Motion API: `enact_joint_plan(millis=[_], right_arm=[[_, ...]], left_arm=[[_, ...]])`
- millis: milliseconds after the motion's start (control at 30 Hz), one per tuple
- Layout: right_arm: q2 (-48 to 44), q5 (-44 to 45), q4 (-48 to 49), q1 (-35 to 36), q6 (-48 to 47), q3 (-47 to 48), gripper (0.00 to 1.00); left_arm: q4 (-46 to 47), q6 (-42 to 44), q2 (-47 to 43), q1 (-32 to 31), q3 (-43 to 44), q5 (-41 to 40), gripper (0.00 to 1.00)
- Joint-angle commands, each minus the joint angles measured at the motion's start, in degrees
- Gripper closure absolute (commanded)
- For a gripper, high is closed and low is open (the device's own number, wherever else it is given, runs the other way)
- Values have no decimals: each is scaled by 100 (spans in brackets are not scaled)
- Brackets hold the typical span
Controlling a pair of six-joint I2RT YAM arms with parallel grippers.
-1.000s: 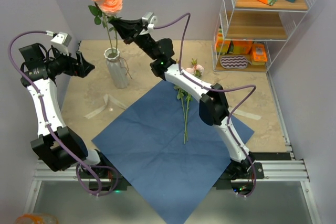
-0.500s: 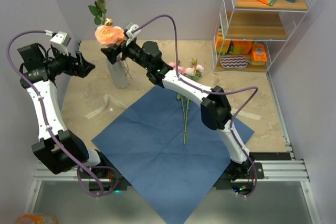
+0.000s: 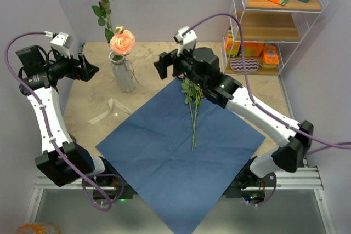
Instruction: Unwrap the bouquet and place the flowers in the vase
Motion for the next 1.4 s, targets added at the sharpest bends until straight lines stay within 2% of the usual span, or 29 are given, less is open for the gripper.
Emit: enact_joint_plan(millis=[0,133,167,200,267,300,333,367,467,567,733,833,900,1133,1367], right_arm=[[-743,1528,-1215,-223,750,-1503,1],[-1017,1092,-1653,-890,2479,-2167,1],[-861,506,-1707,-1162,2474,-2194,1],[-728,414,-1925,-1225,2474,-2177,1],[-526,552,-2050,-1252,2457,-2194,13],[-316,658,-2111,-1261,2465,-2264,22],[-210,824,-2225,-1270,2570,-2247,38],[-61,1104,-2339,-1270,2588,-2203,45],[292,1204,-2385,-1270,2518,-2202,59],[450,1309,-2305,-1261,2553,-2326,66],[749,1765,-2402,-1261,2667,-2370,66],[898,1828,-2323,-1270,2606,-2361,55],[1091,1854,-2218,-1261,2554,-2317,53],[1786,1977,-2112,-1279,2492,-1887,51],[1849,1740,-1848,-1323,2632,-1789,51]], left_arm=[[7,-317,-82,99,284,-57,1],[-20,-520,-38,108,424,4,1],[-46,-529,-47,108,433,4,1],[-55,-538,-56,108,442,-4,1],[-55,-538,-134,108,442,-65,1],[-55,-512,-170,108,425,-101,1],[-55,-476,-196,108,398,-136,1],[-90,-441,-249,108,398,-215,1],[-151,-292,-310,108,363,-312,1],[-213,-177,-328,108,319,-321,1],[-257,-54,-311,108,266,-286,1],[-275,-2,-311,108,240,-251,1],[-275,25,-311,108,214,-242,1],[-319,78,-311,100,222,-66,1],[-406,156,-275,108,222,13,1]])
